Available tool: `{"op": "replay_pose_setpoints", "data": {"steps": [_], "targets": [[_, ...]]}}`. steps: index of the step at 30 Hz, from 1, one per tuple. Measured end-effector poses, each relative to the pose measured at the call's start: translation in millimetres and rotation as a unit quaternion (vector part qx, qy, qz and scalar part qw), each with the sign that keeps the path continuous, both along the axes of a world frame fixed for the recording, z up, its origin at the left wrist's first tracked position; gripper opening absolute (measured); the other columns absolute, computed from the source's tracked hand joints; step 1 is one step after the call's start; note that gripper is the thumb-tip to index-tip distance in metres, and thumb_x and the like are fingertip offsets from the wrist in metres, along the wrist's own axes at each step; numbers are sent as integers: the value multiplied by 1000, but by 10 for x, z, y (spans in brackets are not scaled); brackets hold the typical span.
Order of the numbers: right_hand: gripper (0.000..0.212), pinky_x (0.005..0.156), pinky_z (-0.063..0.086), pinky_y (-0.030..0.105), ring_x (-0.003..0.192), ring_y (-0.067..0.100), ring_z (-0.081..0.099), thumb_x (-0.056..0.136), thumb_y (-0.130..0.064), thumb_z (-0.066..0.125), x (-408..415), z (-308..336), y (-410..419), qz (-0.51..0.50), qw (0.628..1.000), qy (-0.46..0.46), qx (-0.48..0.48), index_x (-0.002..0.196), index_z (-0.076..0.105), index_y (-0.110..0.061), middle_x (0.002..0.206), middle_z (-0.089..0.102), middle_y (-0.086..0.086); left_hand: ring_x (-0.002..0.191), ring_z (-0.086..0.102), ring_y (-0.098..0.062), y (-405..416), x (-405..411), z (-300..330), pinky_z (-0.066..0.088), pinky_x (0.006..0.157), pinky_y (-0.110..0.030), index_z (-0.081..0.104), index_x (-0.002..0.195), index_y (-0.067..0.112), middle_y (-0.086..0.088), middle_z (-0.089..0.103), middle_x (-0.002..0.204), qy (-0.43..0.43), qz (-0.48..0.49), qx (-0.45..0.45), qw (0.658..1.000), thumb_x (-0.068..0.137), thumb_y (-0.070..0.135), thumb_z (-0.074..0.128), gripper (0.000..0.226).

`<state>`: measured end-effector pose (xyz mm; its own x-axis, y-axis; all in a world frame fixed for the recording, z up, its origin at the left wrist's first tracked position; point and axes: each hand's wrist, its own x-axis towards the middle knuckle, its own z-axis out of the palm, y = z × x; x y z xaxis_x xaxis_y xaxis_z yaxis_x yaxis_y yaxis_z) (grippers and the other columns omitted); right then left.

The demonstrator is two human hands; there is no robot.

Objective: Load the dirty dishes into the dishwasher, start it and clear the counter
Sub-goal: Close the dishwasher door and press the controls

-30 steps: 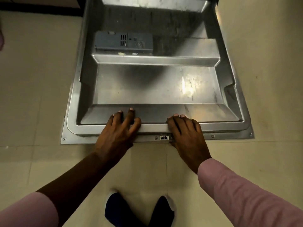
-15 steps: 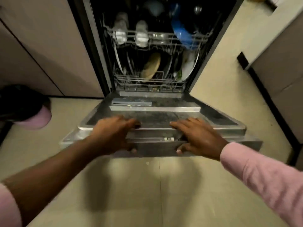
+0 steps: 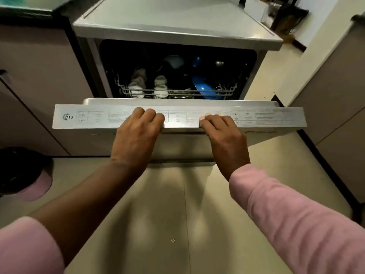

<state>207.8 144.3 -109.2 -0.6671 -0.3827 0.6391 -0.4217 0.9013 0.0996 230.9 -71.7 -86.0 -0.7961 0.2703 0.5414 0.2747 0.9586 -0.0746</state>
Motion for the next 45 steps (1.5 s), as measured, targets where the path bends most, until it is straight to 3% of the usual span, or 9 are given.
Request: {"op": "replay_pose_setpoints", "data": {"steps": [12, 20, 27, 30, 32, 35, 37, 41, 45], "targets": [[15, 56, 32, 26, 74, 22, 49, 81, -2, 66, -867, 448, -190, -43, 996, -27, -75, 85, 57, -13, 84, 56, 6, 66, 49, -28, -32, -914, 411, 28, 49, -30, 56, 78, 8, -10, 54, 70, 4, -2, 24, 1000, 69, -7, 75, 26], [18, 54, 45, 30, 77, 23, 52, 81, -5, 70, -993, 474, -195, -55, 995, -29, -72, 91, 59, -13, 88, 56, 6, 65, 49, -28, -136, -1095, 476, 27, 48, -29, 53, 72, 10, -7, 52, 64, 9, -14, 69, 997, 70, 1, 77, 26], [19, 54, 42, 26, 76, 21, 51, 81, -5, 71, -1305, 552, -235, -71, 995, -25, -69, 91, 58, -15, 87, 56, 4, 71, 50, -27, -186, -1420, 513, 30, 51, -31, 55, 76, 11, -6, 56, 72, 26, -12, 115, 993, 70, 4, 78, 25], [24, 53, 35, 27, 79, 22, 50, 78, -3, 72, -1522, 641, -256, -61, 997, -19, -46, 89, 55, -16, 89, 54, 5, 88, 51, -27, -289, -1605, 612, 47, 54, -38, 57, 98, 12, -9, 55, 99, 7, -37, 54, 998, 73, 10, 80, 34], [35, 59, 39, 30, 91, 25, 51, 72, -3, 77, -1666, 771, -226, -46, 999, 4, 1, 96, 55, -15, 101, 54, 7, 114, 45, -32, -409, -1756, 739, 51, 79, -46, 52, 122, 15, -13, 45, 129, 0, -29, 13, 999, 68, 23, 85, 64], [67, 109, 33, 42, 137, 35, 29, 73, -9, 74, -1909, 990, -140, -37, 999, -20, 10, 133, 46, -13, 148, 31, 18, 140, 23, -36, -552, -2009, 912, 20, 115, -50, 36, 142, 14, -15, 30, 149, -44, 38, 22, 998, 60, 42, 87, 101], [76, 116, 19, 42, 141, 34, 23, 78, -8, 71, -2042, 1013, -126, -31, 995, -90, 1, 144, 34, -10, 154, 25, 17, 133, 33, -35, -564, -2077, 886, 27, 111, -45, 41, 138, 10, -14, 41, 141, -76, 27, 41, 996, 62, 34, 88, 93], [86, 106, 38, 42, 125, 38, 45, 63, -1, 80, -2224, 878, -160, -61, 995, -66, 44, 139, 41, -2, 139, 44, 20, 111, 46, -33, -552, -2151, 863, 44, 84, -42, 53, 123, 8, -11, 51, 120, -37, 25, 71, 996, 60, 25, 89, 75], [79, 99, 38, 41, 104, 35, 50, 55, -8, 77, -2348, 993, -192, -52, 998, -26, 36, 129, 50, -7, 125, 52, 14, 104, 44, -39, -546, -2310, 869, 41, 83, -48, 52, 124, 7, -17, 48, 115, -4, 44, -8, 999, 62, 20, 86, 72]]}}
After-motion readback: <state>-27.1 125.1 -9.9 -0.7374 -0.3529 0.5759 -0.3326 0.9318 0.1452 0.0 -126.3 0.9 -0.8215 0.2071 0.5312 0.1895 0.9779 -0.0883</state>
